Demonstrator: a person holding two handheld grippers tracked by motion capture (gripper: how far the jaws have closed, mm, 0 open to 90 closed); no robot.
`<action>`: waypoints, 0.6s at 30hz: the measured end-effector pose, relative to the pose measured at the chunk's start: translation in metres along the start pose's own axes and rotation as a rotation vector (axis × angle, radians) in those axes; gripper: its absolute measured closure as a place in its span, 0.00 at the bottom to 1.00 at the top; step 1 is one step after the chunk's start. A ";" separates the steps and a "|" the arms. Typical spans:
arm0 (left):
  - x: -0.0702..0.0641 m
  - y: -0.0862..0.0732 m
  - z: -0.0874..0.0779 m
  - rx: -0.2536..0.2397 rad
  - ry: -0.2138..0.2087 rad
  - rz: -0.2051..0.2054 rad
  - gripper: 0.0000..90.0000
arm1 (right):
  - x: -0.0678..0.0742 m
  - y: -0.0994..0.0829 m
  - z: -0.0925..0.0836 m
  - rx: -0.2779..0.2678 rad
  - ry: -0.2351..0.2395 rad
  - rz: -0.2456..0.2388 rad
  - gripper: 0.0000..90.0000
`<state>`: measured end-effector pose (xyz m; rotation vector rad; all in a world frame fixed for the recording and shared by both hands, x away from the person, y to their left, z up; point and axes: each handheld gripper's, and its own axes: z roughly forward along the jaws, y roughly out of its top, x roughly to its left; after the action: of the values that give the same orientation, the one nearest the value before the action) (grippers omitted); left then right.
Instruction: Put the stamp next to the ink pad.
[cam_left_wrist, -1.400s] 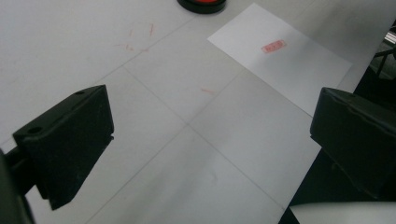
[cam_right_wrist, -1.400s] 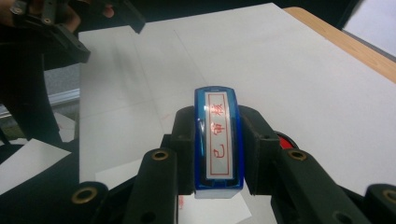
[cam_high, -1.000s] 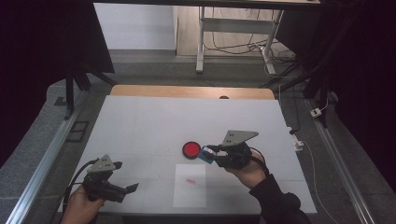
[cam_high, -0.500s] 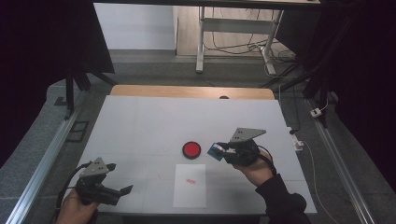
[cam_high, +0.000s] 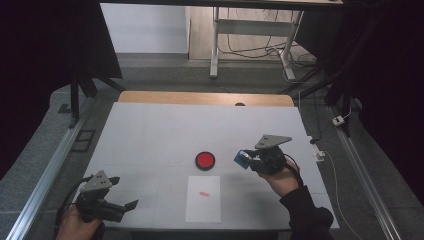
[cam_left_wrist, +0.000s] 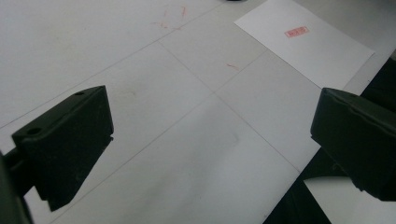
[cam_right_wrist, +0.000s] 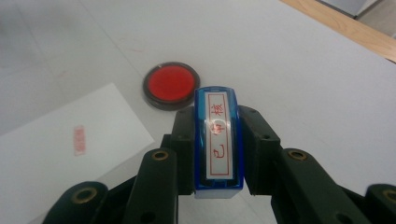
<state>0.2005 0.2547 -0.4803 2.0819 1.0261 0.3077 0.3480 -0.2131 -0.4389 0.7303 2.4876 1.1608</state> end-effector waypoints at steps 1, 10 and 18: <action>0.000 0.000 0.000 0.001 0.002 0.000 0.00 | -0.002 -0.001 0.000 0.010 -0.007 0.004 0.78; 0.001 -0.003 -0.004 -0.003 0.005 -0.011 0.00 | -0.017 -0.012 0.004 0.044 -0.057 0.032 0.78; 0.001 -0.003 -0.003 0.000 0.003 -0.008 0.00 | -0.027 -0.022 0.011 0.084 -0.096 0.041 0.78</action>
<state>0.1979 0.2582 -0.4802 2.0774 1.0366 0.3068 0.3682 -0.2338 -0.4613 0.8429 2.4648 1.0155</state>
